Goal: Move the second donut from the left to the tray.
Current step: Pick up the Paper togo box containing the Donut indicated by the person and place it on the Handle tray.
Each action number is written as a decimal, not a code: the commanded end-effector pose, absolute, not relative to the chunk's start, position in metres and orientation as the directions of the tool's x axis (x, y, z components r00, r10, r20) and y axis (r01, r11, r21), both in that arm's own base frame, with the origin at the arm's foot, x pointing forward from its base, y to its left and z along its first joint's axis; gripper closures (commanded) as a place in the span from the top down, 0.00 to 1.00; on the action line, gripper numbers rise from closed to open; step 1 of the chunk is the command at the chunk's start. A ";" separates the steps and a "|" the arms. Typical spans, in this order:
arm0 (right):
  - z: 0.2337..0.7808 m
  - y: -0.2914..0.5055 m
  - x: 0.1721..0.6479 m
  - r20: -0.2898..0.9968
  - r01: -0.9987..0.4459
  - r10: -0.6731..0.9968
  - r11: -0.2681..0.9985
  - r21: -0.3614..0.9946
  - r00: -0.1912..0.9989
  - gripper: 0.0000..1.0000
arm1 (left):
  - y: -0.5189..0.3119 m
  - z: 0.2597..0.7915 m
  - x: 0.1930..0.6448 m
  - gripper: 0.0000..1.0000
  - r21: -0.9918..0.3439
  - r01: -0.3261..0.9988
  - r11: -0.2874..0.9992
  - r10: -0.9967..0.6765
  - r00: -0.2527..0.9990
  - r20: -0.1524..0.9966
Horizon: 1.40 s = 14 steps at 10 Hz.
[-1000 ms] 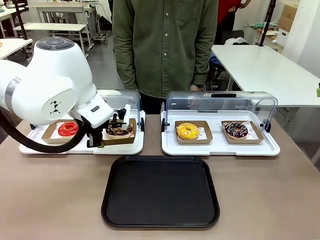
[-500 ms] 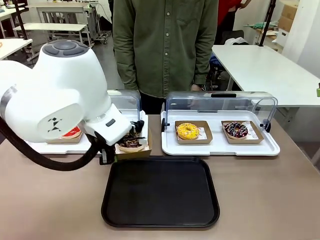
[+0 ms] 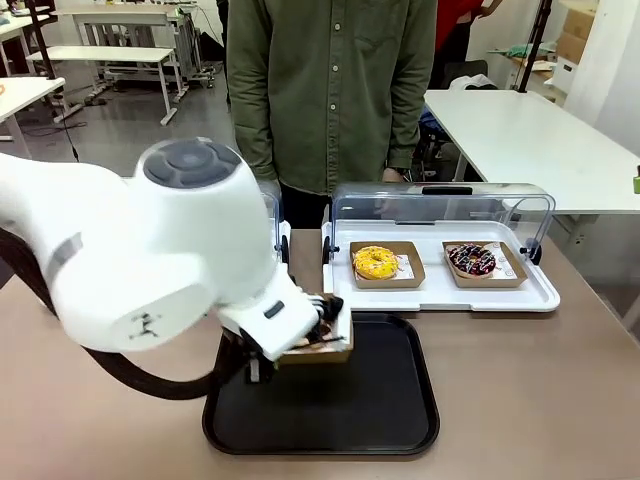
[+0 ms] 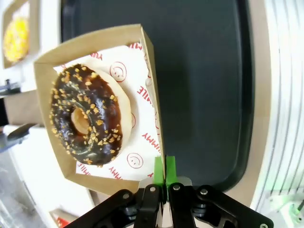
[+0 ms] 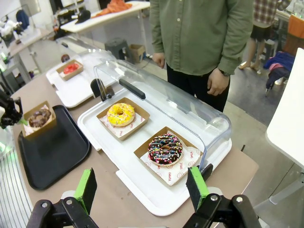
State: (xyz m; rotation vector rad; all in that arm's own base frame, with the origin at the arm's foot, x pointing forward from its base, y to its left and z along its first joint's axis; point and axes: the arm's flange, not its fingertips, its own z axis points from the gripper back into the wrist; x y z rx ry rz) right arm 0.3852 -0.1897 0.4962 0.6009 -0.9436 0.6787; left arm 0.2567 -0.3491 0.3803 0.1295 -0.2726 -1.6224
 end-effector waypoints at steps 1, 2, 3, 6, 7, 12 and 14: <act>0.497 -0.188 0.386 0.879 -0.751 0.251 0.640 0.164 0.405 1.00 | -0.369 0.365 0.262 0.02 0.274 0.961 -0.043 -0.996 -0.062 0.063; 0.497 -0.188 0.386 0.879 -0.751 0.251 0.640 0.164 0.405 1.00 | -0.375 0.359 0.260 0.02 0.281 0.959 -0.040 -0.997 -0.058 0.053; 0.497 -0.188 0.386 0.879 -0.751 0.251 0.640 0.164 0.405 1.00 | -0.381 0.352 0.259 0.02 0.285 0.958 -0.039 -0.998 -0.054 0.046; 0.497 -0.188 0.386 0.879 -0.751 0.251 0.640 0.164 0.405 1.00 | -0.386 0.341 0.262 0.02 0.283 0.958 -0.048 -0.997 -0.062 0.042; 0.497 -0.188 0.386 0.879 -0.751 0.251 0.640 0.164 0.405 1.00 | -0.387 0.332 0.266 0.02 0.264 0.963 -0.049 -0.997 -0.062 0.041; 0.497 -0.188 0.386 0.879 -0.751 0.251 0.640 0.164 0.405 1.00 | -0.393 0.312 0.267 0.02 0.221 0.974 -0.054 -0.998 -0.058 0.010; 0.497 -0.188 0.386 0.879 -0.751 0.251 0.640 0.164 0.405 1.00 | -0.392 0.311 0.270 0.29 0.194 0.980 -0.052 -0.999 -0.052 -0.001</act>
